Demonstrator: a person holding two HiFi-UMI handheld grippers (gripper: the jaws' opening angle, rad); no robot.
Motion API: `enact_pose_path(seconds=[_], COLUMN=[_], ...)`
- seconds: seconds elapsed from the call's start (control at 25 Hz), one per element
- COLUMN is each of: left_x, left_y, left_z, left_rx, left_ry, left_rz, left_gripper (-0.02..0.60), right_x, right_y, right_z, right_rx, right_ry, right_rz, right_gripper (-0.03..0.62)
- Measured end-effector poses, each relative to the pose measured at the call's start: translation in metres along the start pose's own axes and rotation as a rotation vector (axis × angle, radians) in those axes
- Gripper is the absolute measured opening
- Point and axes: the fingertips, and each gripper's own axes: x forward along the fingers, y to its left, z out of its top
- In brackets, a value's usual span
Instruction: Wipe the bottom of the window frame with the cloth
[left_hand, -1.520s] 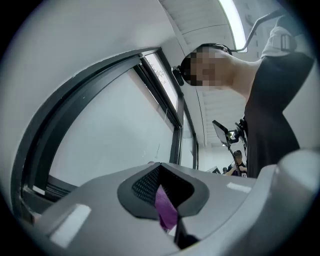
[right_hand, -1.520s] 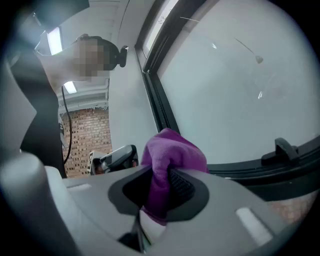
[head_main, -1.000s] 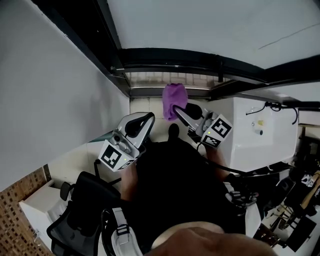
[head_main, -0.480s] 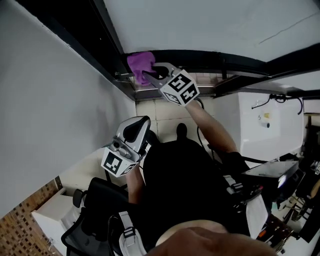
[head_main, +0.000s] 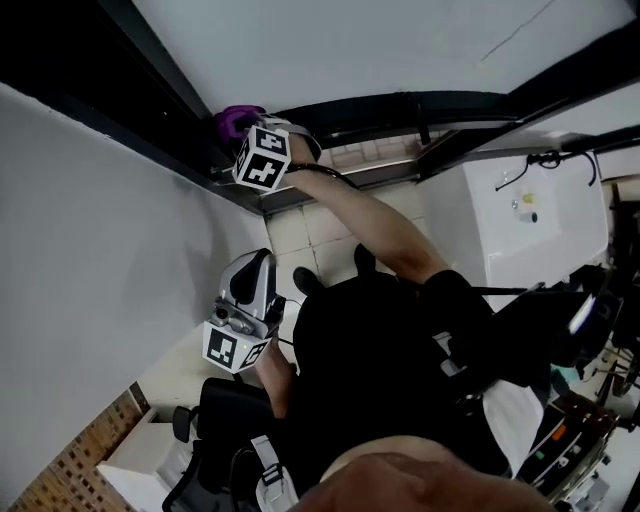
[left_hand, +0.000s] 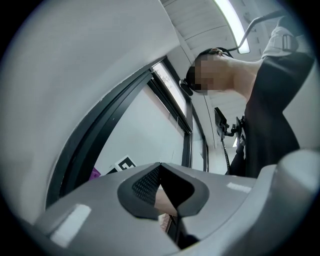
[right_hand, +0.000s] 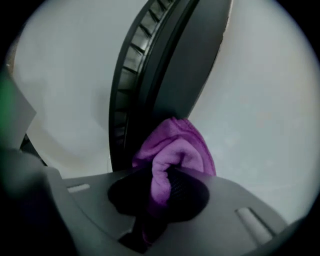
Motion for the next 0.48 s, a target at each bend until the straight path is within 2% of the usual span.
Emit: enact_pose_path(seconds=[0.08,0.2,0.36,0.48], left_x=[0.007,0.021,0.040,0.047], left_y=[-0.006,-0.014,-0.027,-0.037], left_z=[0.000,-0.004,-0.010,-0.019], left_rx=[0.003,0.001,-0.011,-0.020], left_ry=[0.005,0.012,0.020,0.022], left_rz=[-0.021,-0.061,-0.106,-0.126], left_gripper=[0.000,0.000,0.000,0.000], right_x=[-0.013,-0.048,-0.106,-0.129], right_y=[-0.009,-0.047,-0.106,-0.131], right_z=[-0.019,-0.078,-0.170,-0.218], right_rx=[-0.042,-0.095,-0.181,-0.274], right_ry=[0.043,0.156,0.389,0.550], right_rz=[-0.035,-0.128,-0.245,-0.293], right_gripper=[0.066,0.064,0.064,0.063])
